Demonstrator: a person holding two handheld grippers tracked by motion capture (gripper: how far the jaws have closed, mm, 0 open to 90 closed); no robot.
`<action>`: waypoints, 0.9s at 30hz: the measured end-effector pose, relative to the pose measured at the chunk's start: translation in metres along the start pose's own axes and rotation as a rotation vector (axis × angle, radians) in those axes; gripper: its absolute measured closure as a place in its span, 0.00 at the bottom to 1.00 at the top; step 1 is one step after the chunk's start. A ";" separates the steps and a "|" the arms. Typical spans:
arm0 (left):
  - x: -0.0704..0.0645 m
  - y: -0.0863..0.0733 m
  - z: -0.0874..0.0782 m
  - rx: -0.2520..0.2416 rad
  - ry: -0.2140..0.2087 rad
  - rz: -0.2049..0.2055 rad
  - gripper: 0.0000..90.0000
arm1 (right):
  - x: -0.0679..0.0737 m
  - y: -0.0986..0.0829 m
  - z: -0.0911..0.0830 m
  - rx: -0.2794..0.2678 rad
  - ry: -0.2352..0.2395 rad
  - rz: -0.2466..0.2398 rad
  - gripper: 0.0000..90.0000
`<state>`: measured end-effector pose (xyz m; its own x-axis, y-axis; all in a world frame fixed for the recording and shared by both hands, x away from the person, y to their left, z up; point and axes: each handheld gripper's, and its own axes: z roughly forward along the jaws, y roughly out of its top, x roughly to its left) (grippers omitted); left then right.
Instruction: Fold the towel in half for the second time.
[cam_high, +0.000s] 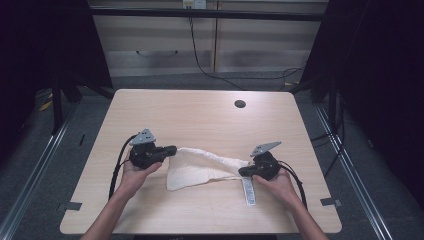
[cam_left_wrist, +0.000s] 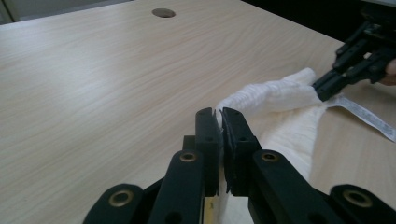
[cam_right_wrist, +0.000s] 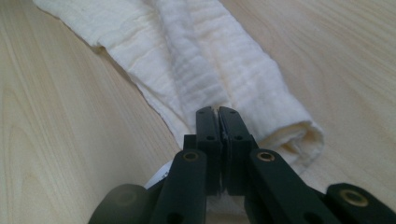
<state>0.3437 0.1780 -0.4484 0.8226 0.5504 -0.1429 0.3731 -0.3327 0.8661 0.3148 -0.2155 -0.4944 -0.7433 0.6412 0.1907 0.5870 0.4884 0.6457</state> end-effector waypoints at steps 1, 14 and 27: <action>-0.006 -0.001 -0.002 0.007 -0.020 0.018 0.96 | 0.000 0.000 0.000 -0.001 0.002 0.004 0.98; -0.034 -0.026 -0.009 0.111 -0.063 0.116 0.95 | 0.001 0.000 0.000 0.005 -0.013 0.011 0.98; -0.047 -0.067 -0.007 0.253 -0.067 0.183 0.95 | 0.007 0.000 0.001 0.003 -0.042 -0.023 0.98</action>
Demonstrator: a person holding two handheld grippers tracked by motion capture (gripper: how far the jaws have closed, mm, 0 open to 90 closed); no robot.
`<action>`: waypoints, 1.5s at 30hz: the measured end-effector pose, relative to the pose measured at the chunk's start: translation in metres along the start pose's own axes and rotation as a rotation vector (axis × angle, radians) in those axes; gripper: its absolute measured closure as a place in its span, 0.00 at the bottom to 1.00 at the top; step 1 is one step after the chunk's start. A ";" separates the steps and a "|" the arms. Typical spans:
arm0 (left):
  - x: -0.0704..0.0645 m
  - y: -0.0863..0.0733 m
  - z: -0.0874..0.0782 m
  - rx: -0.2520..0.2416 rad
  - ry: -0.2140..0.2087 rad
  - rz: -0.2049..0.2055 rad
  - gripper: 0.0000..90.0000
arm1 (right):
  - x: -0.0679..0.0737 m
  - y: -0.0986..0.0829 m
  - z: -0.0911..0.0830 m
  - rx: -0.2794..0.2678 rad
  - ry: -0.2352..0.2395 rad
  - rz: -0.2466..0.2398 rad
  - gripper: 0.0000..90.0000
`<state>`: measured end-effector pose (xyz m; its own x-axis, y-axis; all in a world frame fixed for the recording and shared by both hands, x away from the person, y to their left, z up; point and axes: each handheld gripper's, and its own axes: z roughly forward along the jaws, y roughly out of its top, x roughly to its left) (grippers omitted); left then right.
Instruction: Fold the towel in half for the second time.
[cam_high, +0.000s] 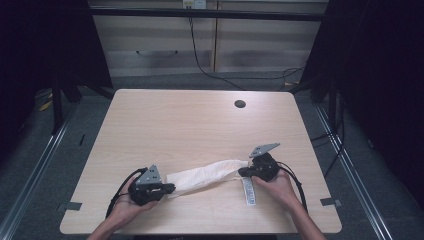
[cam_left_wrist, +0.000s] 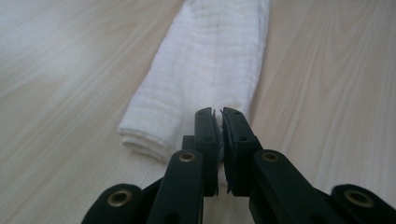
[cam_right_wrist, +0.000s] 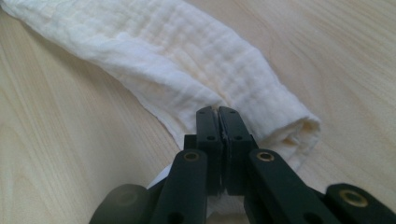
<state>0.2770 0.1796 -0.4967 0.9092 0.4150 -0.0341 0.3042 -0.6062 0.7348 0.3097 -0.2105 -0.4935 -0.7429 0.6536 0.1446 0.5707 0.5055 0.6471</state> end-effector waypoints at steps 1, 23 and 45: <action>0.001 0.000 0.001 0.003 0.004 -0.001 0.96 | 0.001 0.000 0.000 0.005 -0.010 -0.007 0.98; 0.014 -0.006 -0.001 -0.018 0.039 -0.058 0.96 | 0.019 -0.017 -0.015 -0.013 -0.079 -0.044 0.98; 0.034 -0.006 -0.002 -0.078 0.081 -0.200 0.73 | 0.006 -0.006 -0.009 -0.125 -0.122 0.010 0.87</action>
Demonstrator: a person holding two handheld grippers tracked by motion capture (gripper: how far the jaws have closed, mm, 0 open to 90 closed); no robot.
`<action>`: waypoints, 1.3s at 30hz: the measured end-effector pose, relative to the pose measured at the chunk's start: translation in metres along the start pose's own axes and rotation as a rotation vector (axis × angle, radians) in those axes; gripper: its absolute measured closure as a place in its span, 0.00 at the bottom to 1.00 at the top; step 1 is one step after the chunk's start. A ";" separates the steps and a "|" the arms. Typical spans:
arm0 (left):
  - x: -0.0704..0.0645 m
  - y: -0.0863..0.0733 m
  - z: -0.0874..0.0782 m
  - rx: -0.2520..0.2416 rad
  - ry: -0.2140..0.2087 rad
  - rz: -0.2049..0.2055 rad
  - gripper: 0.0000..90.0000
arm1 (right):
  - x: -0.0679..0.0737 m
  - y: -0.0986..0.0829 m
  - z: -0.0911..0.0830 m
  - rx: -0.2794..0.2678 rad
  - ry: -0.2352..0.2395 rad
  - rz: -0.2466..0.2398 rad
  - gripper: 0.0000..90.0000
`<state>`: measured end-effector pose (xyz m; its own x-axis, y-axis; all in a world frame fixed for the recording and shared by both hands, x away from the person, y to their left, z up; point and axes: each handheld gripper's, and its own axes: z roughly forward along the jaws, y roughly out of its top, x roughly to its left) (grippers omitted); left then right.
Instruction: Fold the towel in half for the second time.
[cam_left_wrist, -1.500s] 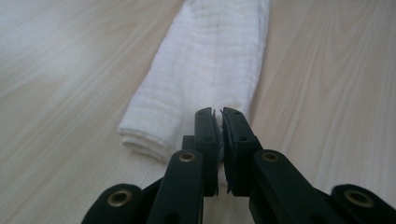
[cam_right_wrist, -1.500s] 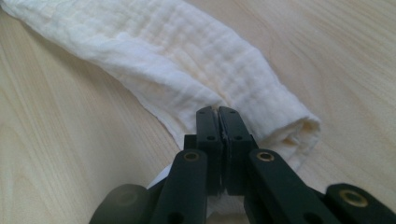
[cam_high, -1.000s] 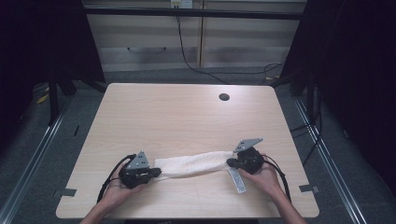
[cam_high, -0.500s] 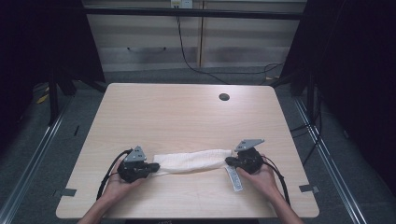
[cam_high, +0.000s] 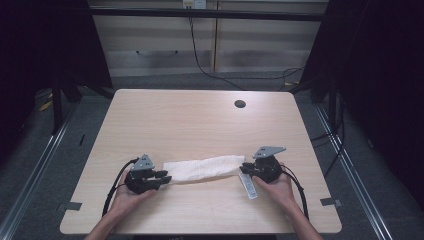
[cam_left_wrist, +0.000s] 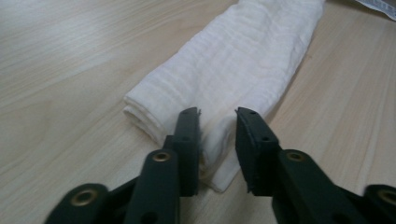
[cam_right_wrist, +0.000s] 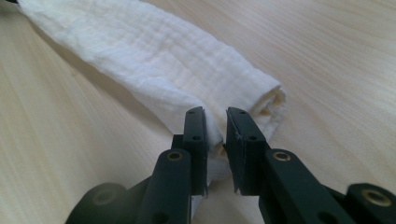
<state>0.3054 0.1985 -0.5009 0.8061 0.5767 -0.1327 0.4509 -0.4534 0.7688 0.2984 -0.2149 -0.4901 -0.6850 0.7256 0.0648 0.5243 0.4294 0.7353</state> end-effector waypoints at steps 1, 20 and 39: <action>0.000 0.000 0.000 0.000 0.000 0.000 0.71 | 0.002 0.000 -0.002 -0.010 0.007 0.000 0.87; 0.003 -0.001 -0.048 -0.051 -0.002 -0.083 0.37 | 0.010 -0.002 -0.055 -0.149 0.069 0.074 0.71; 0.020 -0.038 -0.082 -0.103 0.065 -0.211 0.21 | -0.010 -0.047 -0.091 -0.178 -0.070 0.197 0.55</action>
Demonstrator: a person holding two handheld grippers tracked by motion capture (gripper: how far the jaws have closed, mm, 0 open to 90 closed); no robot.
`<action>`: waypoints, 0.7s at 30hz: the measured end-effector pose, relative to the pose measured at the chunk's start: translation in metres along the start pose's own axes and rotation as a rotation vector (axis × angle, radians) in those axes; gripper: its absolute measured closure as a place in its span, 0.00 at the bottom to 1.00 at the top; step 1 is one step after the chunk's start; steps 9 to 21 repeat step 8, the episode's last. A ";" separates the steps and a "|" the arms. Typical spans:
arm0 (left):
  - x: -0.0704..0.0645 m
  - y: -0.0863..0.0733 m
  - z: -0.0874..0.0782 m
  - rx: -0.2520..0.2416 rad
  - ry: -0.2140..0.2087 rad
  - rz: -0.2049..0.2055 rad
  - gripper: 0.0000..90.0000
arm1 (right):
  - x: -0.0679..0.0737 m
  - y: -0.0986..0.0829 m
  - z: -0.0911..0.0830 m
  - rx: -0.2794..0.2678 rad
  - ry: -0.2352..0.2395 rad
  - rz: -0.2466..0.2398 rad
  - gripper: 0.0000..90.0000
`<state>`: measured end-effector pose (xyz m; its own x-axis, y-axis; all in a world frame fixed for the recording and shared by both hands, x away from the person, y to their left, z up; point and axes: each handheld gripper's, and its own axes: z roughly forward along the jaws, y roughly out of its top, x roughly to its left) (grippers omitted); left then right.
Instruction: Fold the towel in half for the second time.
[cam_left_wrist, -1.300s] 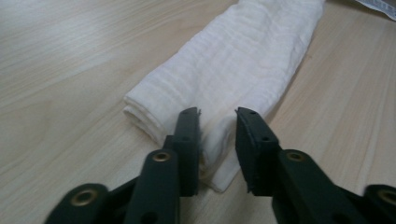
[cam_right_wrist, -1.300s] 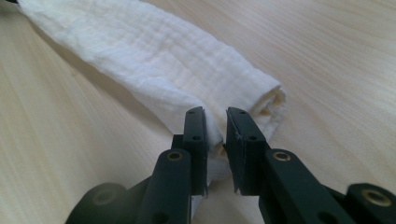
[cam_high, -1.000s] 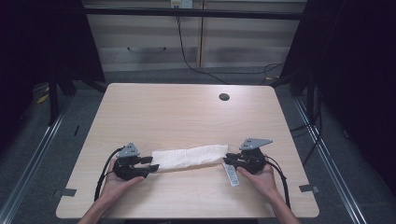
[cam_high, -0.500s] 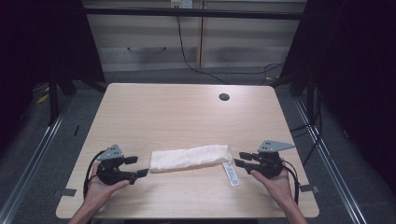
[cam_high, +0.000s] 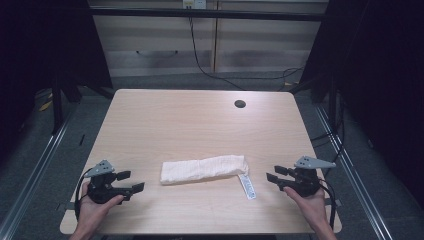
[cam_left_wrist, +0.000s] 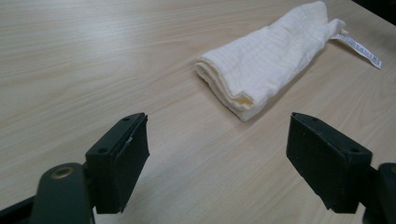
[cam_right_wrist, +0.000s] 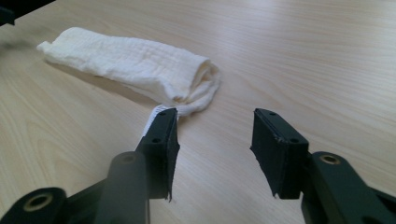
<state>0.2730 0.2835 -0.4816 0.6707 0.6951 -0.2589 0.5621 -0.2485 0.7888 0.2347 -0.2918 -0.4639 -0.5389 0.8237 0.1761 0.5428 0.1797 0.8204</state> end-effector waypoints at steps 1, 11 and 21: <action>0.004 -0.005 -0.003 -0.009 0.001 -0.017 0.20 | -0.003 -0.004 -0.005 -0.014 -0.021 0.015 0.51; 0.006 -0.010 -0.005 -0.029 0.014 -0.016 0.19 | -0.011 -0.012 -0.007 -0.017 -0.063 0.060 0.38; 0.006 -0.010 -0.005 -0.029 0.014 -0.016 0.19 | -0.011 -0.012 -0.007 -0.017 -0.063 0.060 0.38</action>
